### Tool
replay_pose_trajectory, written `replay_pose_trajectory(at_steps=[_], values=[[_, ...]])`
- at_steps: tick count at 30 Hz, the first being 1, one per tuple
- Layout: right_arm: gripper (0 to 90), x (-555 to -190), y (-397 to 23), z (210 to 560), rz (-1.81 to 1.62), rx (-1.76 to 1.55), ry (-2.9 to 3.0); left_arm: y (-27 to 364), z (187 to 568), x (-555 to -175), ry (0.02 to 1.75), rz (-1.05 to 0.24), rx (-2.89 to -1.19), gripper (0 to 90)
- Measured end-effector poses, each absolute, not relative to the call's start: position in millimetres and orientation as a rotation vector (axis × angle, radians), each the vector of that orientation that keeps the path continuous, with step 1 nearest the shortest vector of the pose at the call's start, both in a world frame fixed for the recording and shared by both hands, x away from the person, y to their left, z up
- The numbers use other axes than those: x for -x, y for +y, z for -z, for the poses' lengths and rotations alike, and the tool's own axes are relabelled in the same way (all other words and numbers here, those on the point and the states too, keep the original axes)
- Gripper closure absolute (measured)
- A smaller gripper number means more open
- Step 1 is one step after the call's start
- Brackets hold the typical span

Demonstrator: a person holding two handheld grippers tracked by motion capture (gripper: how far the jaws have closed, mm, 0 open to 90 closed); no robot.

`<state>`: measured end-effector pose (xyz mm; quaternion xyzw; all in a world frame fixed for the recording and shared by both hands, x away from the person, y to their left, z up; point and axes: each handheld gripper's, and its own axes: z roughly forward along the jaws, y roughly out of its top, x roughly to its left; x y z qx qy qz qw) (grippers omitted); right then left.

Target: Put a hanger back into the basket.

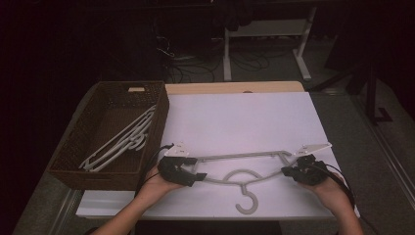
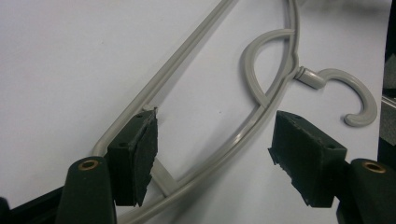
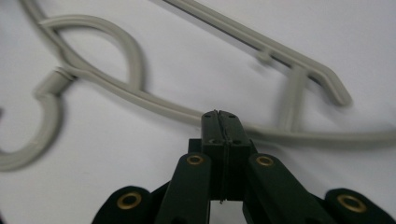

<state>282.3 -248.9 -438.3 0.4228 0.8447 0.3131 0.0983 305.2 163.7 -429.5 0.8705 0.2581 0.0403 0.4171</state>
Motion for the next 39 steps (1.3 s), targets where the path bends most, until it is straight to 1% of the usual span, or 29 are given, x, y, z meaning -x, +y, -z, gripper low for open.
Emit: replay_pose_trajectory(at_steps=[2,9,18,23,26,32,39], values=[[89.3,-287,-251,443,-0.874,-1.267,2.485,164,429,-305,0.646,-0.1,-2.184,31.6],[89.3,-305,-246,443,-0.885,-1.262,2.439,165,430,-306,0.648,-0.1,-2.184,31.6],[89.3,-347,-234,439,-0.894,-1.242,2.407,165,430,-306,0.652,-0.098,-2.18,31.6],[89.3,-355,-232,439,-0.905,-1.251,2.401,166,429,-306,0.652,-0.099,-2.179,31.6],[89.3,-361,-229,432,-0.917,-1.255,2.379,167,428,-306,0.652,-0.103,-2.177,31.6],[89.3,-393,-217,423,-0.867,-1.287,2.344,167,427,-307,0.647,-0.103,-2.174,31.6],[89.3,-424,-200,430,-0.724,-1.339,2.404,168,427,-306,0.643,-0.1,-2.17,31.6]])
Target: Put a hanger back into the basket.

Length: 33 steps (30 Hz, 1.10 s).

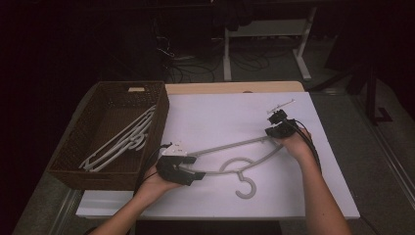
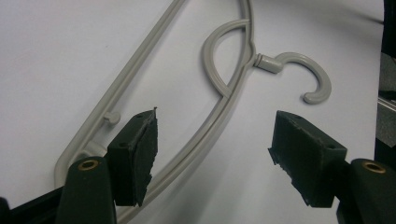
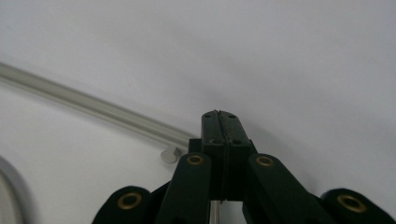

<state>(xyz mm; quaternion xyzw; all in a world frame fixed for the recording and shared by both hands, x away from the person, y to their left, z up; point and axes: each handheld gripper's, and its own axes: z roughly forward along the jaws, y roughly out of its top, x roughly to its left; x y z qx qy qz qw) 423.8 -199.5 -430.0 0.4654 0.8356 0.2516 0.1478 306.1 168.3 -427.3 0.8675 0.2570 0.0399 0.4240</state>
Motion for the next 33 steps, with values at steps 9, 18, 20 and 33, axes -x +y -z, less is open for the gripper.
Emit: replay_pose_trajectory(at_steps=[9,18,20,33], values=[[89.4,-431,-198,438,-0.659,-1.39,2.437,166,428,-306,0.637,-0.096,-2.175,31.5],[89.7,-436,-193,437,-0.58,-1.406,2.471,137,429,-315,0.488,-0.108,-2.312,30.5],[89.7,-437,-193,436,-0.574,-1.415,2.474,131,432,-318,0.457,-0.099,-2.342,30.6],[89.9,-440,-192,435,-0.555,-1.423,2.492,95,441,-336,0.304,-0.096,-2.521,53.5]])
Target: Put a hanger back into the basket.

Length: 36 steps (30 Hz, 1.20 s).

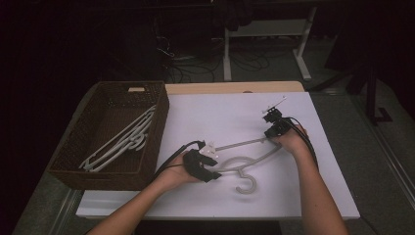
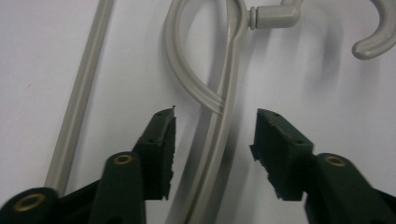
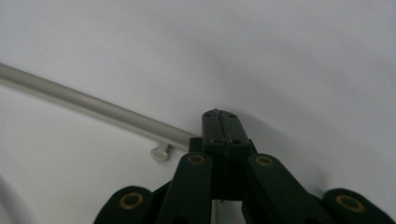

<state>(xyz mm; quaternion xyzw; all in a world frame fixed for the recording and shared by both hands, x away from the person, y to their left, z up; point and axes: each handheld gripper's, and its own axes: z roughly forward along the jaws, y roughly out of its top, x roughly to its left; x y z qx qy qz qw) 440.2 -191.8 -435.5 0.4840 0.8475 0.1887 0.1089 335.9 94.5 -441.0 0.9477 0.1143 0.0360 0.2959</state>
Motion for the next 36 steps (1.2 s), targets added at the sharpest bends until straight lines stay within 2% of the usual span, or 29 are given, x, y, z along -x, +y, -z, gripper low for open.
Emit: replay_pose_trajectory(at_steps=[7,12,20,22,27,36], values=[[89.9,-441,-192,435,-0.555,-1.425,2.496,89,443,-337,0.255,-0.085,-2.556,64.5],[89.9,-441,-192,435,-0.555,-1.425,2.501,87,443,-338,0.238,-0.084,-2.571,77.2],[89.4,-441,-194,434,-0.571,-1.431,2.504,86,442,-336,0.181,-0.1,-2.584,79.4],[81.4,-440,-197,432,-0.606,-1.426,2.5,86,441,-335,0.171,-0.098,-2.583,79.9],[69.9,-427,-211,417,-0.764,-1.456,2.436,91,439,-336,0.197,-0.082,-2.57,81.7],[52.6,-379,-227,385,-1.008,-1.359,2.327,109,422,-344,0.323,-0.049,-2.48,82.0]])
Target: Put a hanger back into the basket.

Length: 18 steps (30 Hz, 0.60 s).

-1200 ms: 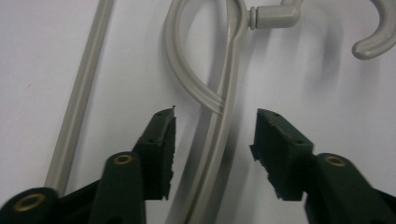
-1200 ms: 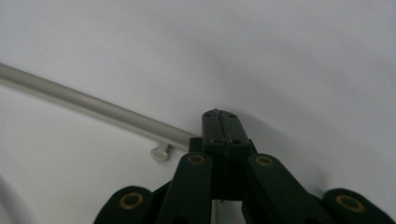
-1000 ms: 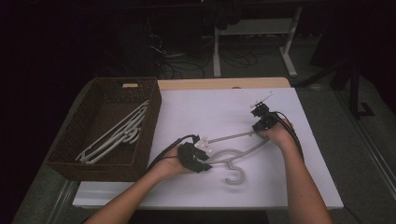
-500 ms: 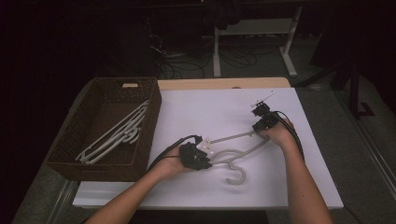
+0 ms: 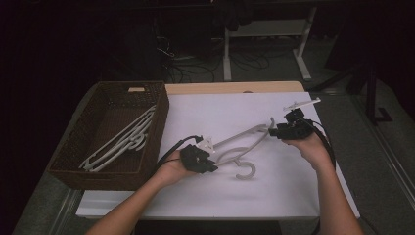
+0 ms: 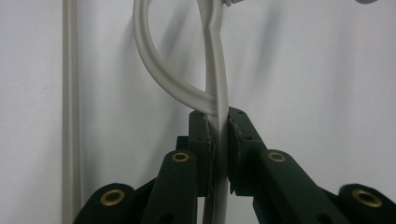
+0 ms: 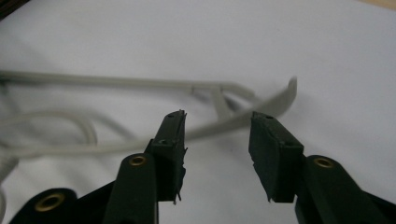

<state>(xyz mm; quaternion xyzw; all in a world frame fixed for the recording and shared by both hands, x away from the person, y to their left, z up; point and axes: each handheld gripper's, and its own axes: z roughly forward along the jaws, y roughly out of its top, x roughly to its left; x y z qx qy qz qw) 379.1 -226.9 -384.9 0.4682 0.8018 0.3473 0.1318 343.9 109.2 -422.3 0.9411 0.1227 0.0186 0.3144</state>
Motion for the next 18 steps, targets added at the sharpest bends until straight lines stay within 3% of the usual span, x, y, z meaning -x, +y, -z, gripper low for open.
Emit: replay_pose_trajectory(at_steps=[7,18], values=[[40.9,-342,-224,390,-1.112,-1.281,2.33,120,395,-347,0.398,-0.03,-2.421,82.0],[27.9,-312,-212,404,-1.147,-1.174,2.365,147,315,-358,0.507,-0.08,-2.356,82.0]])
